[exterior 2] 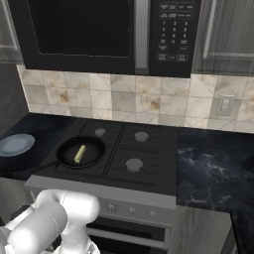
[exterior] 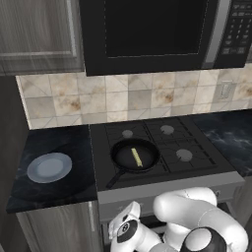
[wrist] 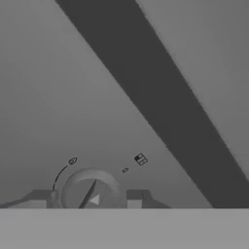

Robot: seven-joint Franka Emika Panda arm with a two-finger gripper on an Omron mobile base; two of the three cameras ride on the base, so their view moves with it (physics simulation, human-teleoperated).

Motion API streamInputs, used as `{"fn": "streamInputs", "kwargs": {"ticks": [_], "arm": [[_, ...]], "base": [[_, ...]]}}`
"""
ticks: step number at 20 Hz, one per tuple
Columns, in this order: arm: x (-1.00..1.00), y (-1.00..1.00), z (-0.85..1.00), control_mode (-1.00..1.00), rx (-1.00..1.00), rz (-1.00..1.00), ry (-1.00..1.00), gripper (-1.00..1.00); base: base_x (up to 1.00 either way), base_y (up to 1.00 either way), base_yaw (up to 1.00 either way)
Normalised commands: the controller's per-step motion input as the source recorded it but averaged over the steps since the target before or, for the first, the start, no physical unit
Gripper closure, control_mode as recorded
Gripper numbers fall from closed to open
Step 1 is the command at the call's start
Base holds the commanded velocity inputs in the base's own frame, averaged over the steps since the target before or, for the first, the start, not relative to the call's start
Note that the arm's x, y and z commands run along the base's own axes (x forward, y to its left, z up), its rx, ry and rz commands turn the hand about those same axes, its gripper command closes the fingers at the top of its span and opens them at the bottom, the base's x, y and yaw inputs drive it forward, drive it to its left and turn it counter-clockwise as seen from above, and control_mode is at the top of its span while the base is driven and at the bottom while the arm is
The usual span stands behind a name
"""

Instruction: Pick up the butter stick and place it in the pan. Then turn on the burner for the pan.

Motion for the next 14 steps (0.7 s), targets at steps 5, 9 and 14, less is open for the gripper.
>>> {"fn": "streamInputs", "kwargs": {"ticks": [5, 9, 14], "arm": [[-0.36, 0.0, 0.0, -1.0, -0.33, 0.0, 0.0, 1.0], [-0.27, 0.0, 0.0, -1.0, -0.3, 0.0, 0.0, 1.0], [-0.12, 0.0, 0.06, -1.0, -0.26, 0.0, 0.07, 1.0]], "base": [[0.0, 0.0, 0.0], [0.0, 0.0, 0.0], [0.0, 0.0, 0.0]]}}
